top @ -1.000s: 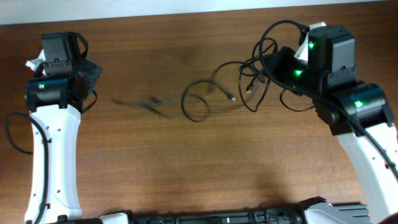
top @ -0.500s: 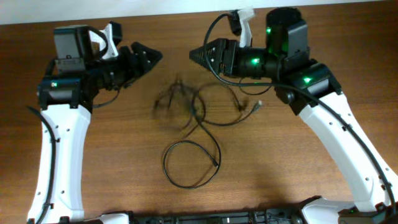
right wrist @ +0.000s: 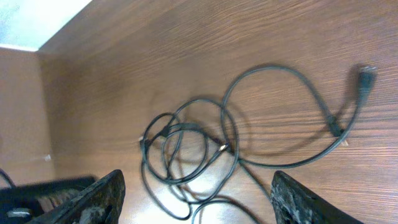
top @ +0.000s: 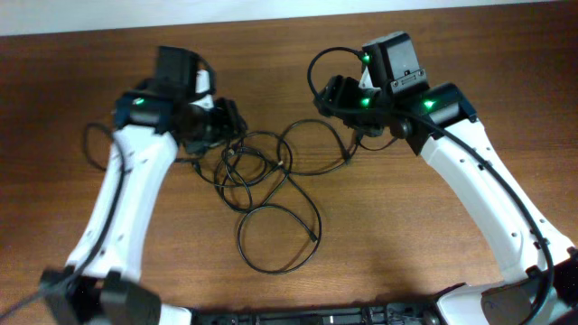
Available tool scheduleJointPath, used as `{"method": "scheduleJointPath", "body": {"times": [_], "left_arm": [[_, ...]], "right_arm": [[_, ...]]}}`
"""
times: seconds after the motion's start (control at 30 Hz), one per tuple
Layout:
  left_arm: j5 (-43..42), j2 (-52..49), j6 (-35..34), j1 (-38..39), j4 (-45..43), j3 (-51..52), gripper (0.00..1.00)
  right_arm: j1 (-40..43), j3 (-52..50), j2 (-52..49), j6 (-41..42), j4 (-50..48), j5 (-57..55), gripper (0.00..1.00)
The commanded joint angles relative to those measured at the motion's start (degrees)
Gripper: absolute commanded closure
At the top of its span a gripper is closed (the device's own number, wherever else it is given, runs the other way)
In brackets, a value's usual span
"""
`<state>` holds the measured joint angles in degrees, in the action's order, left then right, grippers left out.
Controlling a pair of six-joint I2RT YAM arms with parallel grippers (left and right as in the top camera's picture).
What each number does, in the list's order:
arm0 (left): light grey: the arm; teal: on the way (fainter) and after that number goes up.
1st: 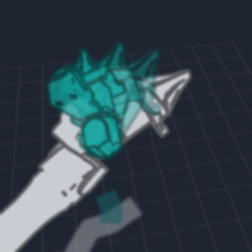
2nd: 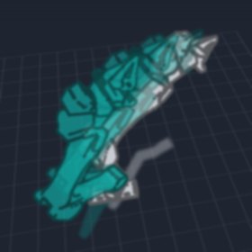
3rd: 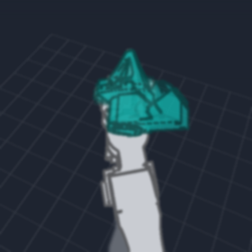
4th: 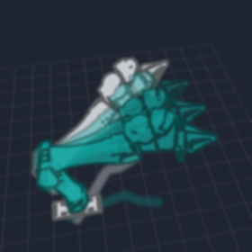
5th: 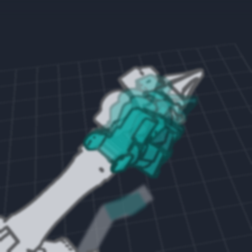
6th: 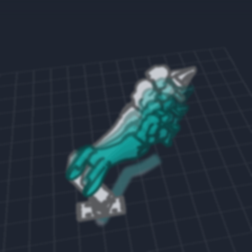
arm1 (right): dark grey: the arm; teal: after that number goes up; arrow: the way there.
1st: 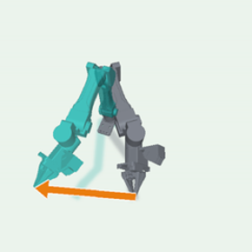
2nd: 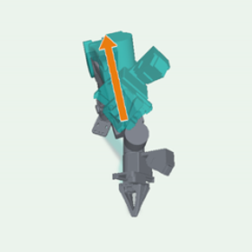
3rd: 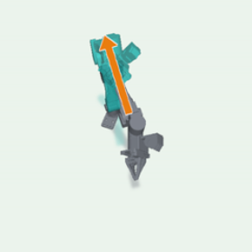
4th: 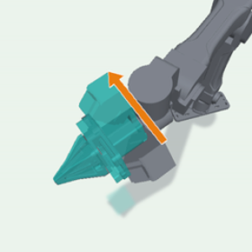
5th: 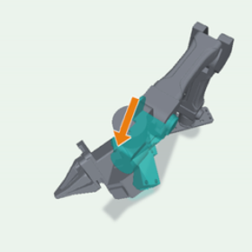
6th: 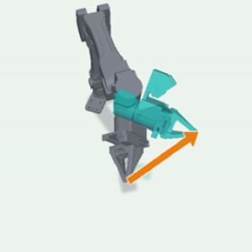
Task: Untangle cables
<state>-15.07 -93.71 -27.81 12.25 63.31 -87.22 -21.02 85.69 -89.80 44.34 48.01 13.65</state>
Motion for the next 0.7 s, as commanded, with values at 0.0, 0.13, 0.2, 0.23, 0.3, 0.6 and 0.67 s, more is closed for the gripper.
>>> {"method": "scheduleJointPath", "body": {"times": [0.0, 0.13, 0.2, 0.23, 0.3, 0.6, 0.67], "left_arm": [[4.4, -7.7, 0.9, 4.3, 6.0, 0.2, 0.37], [7.6, -12.8, -3.3, 4.6, 10.1, 1.0, 0.25], [7.6, -13.7, -4.1, 4.6, 8.6, 1.6, 0.25], [7.6, -14.1, -4.1, 4.6, 7.6, 1.9, 0.26], [8.1, -14.3, -4.1, 4.6, 4.7, 3.9, 0.35], [-0.5, -13.5, 0.1, 4.8, 7.8, -3.8, 1.0], [-0.6, -12.5, 0.7, 4.2, 14.8, -17.4, 1.0]], "right_arm": [[1.5, 0.4, 0.0, -0.6, 3.8, -11.7, 0.18], [5.7, 0.4, -0.1, -0.6, 8.4, -24.4, 0.15], [8.1, 0.4, -0.1, -0.6, 8.6, -25.2, 0.15], [9.4, 0.4, -0.1, -0.6, 9.3, -25.2, 0.14], [11.5, 0.4, -0.1, -0.6, 10.3, -25.0, 0.01], [12.1, 0.4, -0.1, -0.6, 10.3, -24.9, 0.01], [12.1, 0.4, -0.1, -0.6, 10.3, -24.9, 0.01]]}}
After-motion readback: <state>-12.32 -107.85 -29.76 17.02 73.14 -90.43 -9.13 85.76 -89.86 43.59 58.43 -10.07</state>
